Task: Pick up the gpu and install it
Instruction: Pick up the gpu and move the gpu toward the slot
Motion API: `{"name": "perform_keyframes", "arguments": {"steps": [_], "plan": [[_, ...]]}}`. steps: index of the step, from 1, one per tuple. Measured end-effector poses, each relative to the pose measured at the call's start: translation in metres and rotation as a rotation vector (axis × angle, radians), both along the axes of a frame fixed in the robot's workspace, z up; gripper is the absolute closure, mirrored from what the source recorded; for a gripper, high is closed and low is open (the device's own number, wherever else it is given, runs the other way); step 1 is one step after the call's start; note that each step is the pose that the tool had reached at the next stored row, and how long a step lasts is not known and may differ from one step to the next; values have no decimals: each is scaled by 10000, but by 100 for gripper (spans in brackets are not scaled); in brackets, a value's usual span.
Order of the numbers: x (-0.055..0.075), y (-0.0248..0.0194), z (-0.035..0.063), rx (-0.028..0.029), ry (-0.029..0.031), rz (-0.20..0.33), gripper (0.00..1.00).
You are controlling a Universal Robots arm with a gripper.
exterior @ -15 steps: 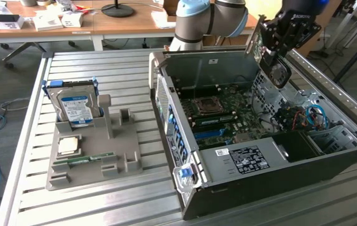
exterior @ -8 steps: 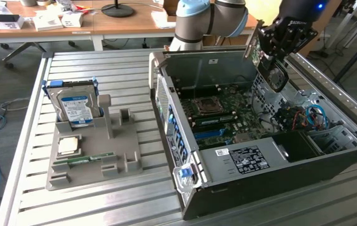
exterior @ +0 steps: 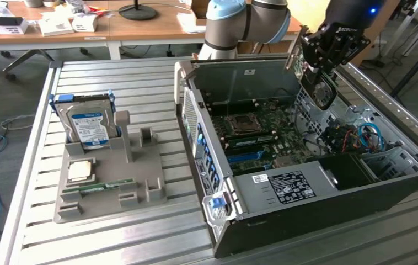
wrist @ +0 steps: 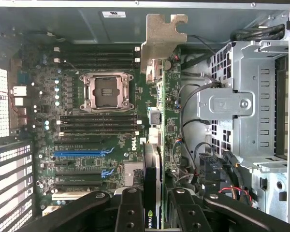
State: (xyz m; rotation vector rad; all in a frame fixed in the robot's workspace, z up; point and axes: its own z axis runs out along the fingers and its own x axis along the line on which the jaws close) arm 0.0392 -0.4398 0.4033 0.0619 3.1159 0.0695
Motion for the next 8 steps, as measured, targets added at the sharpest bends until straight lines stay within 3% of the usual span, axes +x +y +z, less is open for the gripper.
{"name": "perform_keyframes", "arguments": {"steps": [8], "plan": [[0, 0, -56, 1, 0, 0, 73]]}}
